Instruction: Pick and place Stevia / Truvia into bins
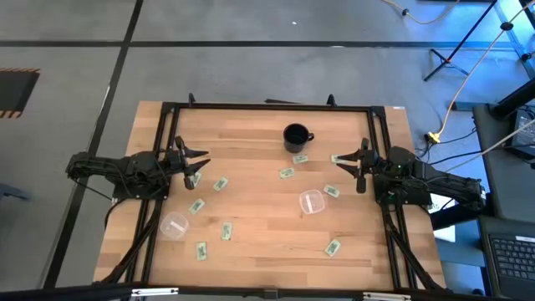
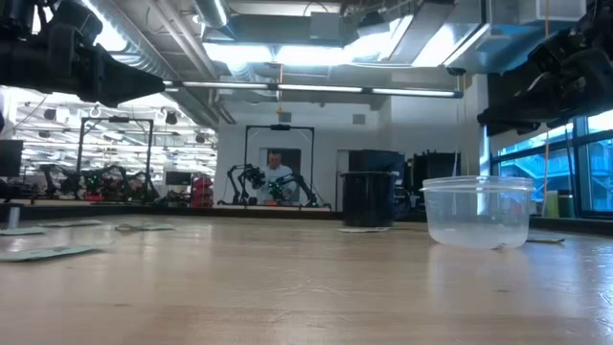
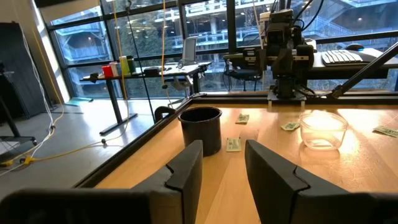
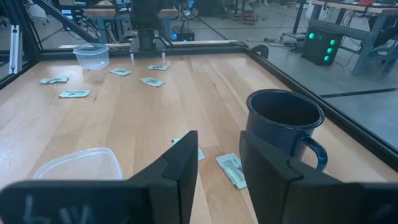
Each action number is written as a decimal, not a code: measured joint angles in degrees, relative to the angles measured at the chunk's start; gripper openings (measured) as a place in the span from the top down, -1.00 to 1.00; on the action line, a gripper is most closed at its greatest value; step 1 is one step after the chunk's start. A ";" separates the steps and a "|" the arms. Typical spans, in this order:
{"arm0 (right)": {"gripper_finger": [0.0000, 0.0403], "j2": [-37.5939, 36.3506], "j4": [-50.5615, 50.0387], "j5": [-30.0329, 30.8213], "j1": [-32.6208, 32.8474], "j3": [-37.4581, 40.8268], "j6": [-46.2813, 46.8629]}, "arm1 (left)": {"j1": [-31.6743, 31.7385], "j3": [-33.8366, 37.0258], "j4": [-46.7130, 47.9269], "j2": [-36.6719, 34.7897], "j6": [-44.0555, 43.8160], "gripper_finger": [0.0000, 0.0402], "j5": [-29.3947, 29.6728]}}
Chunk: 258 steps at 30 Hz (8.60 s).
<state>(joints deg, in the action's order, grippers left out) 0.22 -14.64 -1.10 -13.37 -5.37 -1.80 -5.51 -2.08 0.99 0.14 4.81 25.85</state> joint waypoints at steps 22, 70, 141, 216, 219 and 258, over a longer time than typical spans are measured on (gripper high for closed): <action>0.39 -0.01 0.16 -0.01 0.00 0.00 0.01 | -0.01 0.01 0.02 0.00 0.01 0.42 0.00; 0.39 40.67 -24.46 -5.31 0.09 -27.15 19.54 | 0.01 0.01 0.02 0.00 0.49 0.42 0.15; 0.67 85.51 -20.83 -11.54 0.07 -32.72 -13.72 | 0.00 0.00 0.01 0.00 0.49 0.42 0.00; 0.95 85.55 -18.93 -2.93 24.41 -44.70 14.88 | 0.01 0.00 0.01 0.00 0.49 0.42 0.00; 0.92 85.55 -18.86 -2.85 24.41 -44.70 14.11 | 0.01 0.01 0.00 0.00 0.49 0.42 0.00; 0.35 72.03 -16.34 2.81 38.18 -54.27 22.81 | 0.01 0.00 0.00 0.00 0.49 0.42 0.00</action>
<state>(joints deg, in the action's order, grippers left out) 72.25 -30.99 1.71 24.81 -59.64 21.01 -5.50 -2.08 0.99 0.14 5.30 25.85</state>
